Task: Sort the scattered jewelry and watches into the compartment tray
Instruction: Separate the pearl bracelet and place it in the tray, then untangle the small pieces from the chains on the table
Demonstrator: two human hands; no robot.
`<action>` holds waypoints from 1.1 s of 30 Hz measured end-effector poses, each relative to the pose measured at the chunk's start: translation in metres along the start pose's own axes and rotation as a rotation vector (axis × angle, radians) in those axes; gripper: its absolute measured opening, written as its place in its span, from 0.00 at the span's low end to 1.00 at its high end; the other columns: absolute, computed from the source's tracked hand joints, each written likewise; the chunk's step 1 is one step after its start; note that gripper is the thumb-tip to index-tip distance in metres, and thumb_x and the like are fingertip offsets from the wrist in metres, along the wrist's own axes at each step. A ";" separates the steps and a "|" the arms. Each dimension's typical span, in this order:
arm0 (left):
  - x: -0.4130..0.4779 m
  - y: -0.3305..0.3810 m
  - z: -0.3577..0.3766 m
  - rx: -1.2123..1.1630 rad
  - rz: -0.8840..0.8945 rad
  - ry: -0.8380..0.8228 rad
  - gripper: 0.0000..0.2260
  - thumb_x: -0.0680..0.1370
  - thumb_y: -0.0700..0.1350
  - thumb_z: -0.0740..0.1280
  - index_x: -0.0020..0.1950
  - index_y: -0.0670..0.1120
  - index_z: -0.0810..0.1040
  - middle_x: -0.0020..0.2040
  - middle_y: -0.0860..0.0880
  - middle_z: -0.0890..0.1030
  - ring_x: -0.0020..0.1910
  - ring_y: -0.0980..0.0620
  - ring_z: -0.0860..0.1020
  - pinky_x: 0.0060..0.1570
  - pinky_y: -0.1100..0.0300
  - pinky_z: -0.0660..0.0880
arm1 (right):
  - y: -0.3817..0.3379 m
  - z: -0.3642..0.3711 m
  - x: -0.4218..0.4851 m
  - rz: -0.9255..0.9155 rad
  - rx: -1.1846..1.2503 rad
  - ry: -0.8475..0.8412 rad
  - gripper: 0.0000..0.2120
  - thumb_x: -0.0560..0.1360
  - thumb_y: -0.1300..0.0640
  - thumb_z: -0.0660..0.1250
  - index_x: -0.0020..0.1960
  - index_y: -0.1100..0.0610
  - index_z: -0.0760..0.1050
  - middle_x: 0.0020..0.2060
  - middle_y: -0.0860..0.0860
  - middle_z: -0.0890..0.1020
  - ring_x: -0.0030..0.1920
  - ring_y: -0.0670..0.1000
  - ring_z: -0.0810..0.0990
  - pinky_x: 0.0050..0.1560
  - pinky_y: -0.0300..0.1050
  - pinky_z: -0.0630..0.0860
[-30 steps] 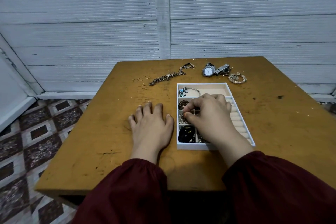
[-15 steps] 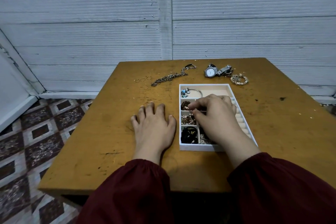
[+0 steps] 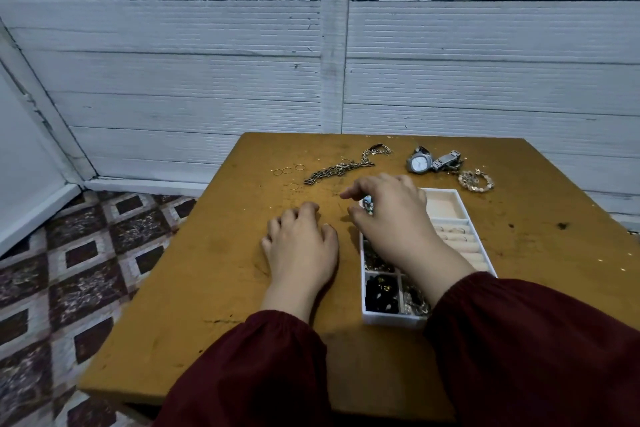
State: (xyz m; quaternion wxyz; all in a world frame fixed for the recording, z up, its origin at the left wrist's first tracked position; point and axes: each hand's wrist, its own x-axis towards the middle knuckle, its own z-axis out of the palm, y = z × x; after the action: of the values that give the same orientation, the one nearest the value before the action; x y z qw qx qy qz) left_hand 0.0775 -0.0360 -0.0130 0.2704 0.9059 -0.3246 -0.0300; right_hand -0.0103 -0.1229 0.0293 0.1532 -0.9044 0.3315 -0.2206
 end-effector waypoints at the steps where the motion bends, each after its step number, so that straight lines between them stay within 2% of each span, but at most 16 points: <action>1: 0.006 -0.001 -0.001 -0.022 -0.003 0.030 0.17 0.79 0.51 0.58 0.68 0.53 0.69 0.66 0.48 0.71 0.67 0.44 0.64 0.64 0.48 0.61 | -0.002 0.002 0.006 -0.013 -0.013 -0.005 0.10 0.76 0.52 0.64 0.55 0.42 0.76 0.57 0.44 0.76 0.63 0.53 0.66 0.55 0.47 0.60; 10: 0.072 -0.033 -0.004 -0.026 -0.047 0.230 0.14 0.78 0.46 0.60 0.63 0.50 0.74 0.60 0.47 0.77 0.61 0.43 0.69 0.57 0.52 0.65 | -0.017 0.036 0.063 -0.122 -0.112 -0.080 0.11 0.77 0.51 0.62 0.58 0.44 0.75 0.58 0.47 0.77 0.62 0.55 0.68 0.60 0.51 0.62; 23: 0.140 -0.057 0.000 0.105 -0.048 0.177 0.15 0.81 0.50 0.57 0.66 0.53 0.73 0.64 0.45 0.73 0.64 0.41 0.64 0.62 0.50 0.60 | -0.028 0.080 0.123 -0.233 -0.329 -0.245 0.14 0.79 0.48 0.62 0.63 0.45 0.75 0.62 0.52 0.75 0.64 0.59 0.66 0.63 0.55 0.59; 28: 0.157 -0.059 0.002 0.125 -0.040 0.139 0.15 0.81 0.52 0.56 0.66 0.55 0.73 0.63 0.45 0.72 0.66 0.41 0.63 0.64 0.48 0.59 | -0.027 0.088 0.127 -0.241 -0.333 -0.197 0.11 0.78 0.46 0.62 0.59 0.43 0.77 0.60 0.50 0.76 0.63 0.58 0.67 0.61 0.53 0.60; 33: 0.164 -0.059 0.002 0.145 -0.025 0.122 0.12 0.80 0.54 0.59 0.61 0.55 0.76 0.63 0.45 0.72 0.66 0.40 0.62 0.63 0.49 0.59 | -0.025 0.092 0.130 -0.226 -0.298 -0.163 0.10 0.77 0.46 0.63 0.56 0.43 0.78 0.59 0.50 0.77 0.63 0.58 0.67 0.60 0.53 0.61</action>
State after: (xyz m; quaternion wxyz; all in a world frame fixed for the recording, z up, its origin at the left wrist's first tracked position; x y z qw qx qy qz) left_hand 0.2398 -0.0982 -0.0243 0.2228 0.9273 -0.2973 0.0454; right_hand 0.1377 -0.1792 0.0001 0.0183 -0.9634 0.2435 -0.1110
